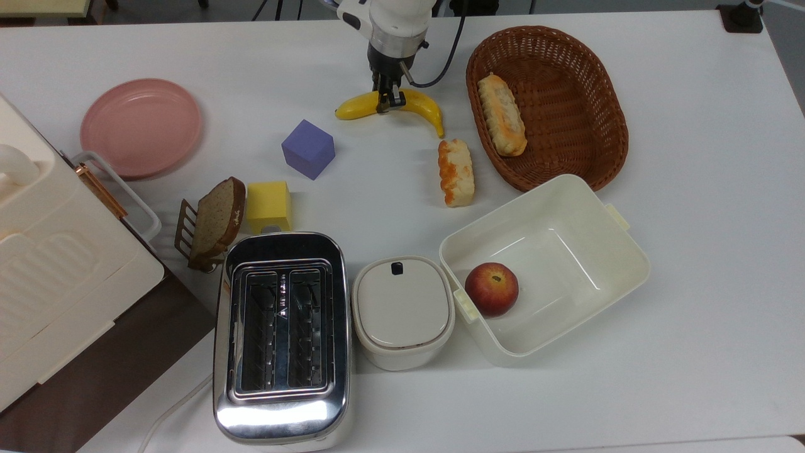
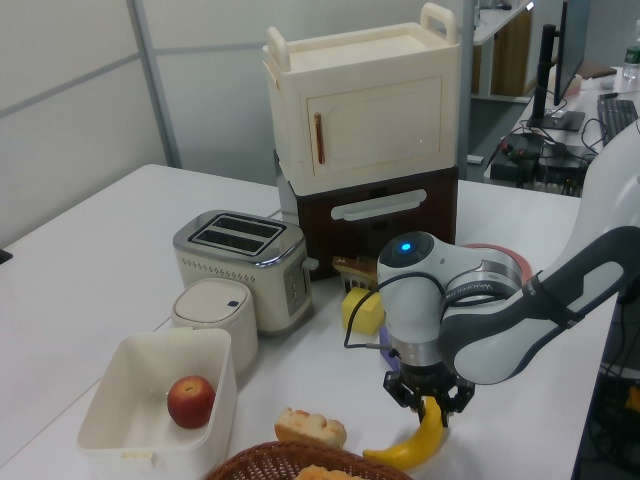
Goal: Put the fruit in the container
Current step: 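Lower the open gripper over the banana's middle and close on it, then lift the banana and carry it over the white container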
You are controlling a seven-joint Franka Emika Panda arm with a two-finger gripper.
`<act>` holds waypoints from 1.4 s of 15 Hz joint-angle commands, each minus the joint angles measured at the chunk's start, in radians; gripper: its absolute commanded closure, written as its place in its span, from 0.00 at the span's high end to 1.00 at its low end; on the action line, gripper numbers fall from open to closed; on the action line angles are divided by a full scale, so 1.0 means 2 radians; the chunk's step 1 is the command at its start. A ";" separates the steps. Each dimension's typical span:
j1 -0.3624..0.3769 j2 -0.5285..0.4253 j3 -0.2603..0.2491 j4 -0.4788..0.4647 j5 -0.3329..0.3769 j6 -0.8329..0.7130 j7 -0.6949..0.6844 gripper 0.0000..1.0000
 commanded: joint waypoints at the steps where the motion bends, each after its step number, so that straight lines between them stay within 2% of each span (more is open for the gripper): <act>1: 0.007 -0.004 -0.005 -0.006 -0.007 0.015 -0.018 0.00; 6: -0.002 -0.010 -0.008 0.025 -0.007 0.014 -0.027 0.00; 8: -0.029 -0.016 -0.008 0.056 -0.007 0.010 -0.055 0.00; 10: -0.044 -0.014 -0.009 0.093 -0.001 0.003 -0.117 0.00; 12: -0.048 -0.010 -0.010 0.131 0.008 -0.021 -0.216 0.00; 14: -0.058 -0.005 -0.011 0.196 0.064 -0.080 -0.328 0.00; 16: -0.057 0.002 -0.011 0.253 0.078 -0.156 -0.414 0.00; 18: -0.057 0.020 -0.009 0.297 0.090 -0.178 -0.448 0.00; 21: -0.053 0.075 -0.002 0.368 0.092 -0.177 -0.455 0.02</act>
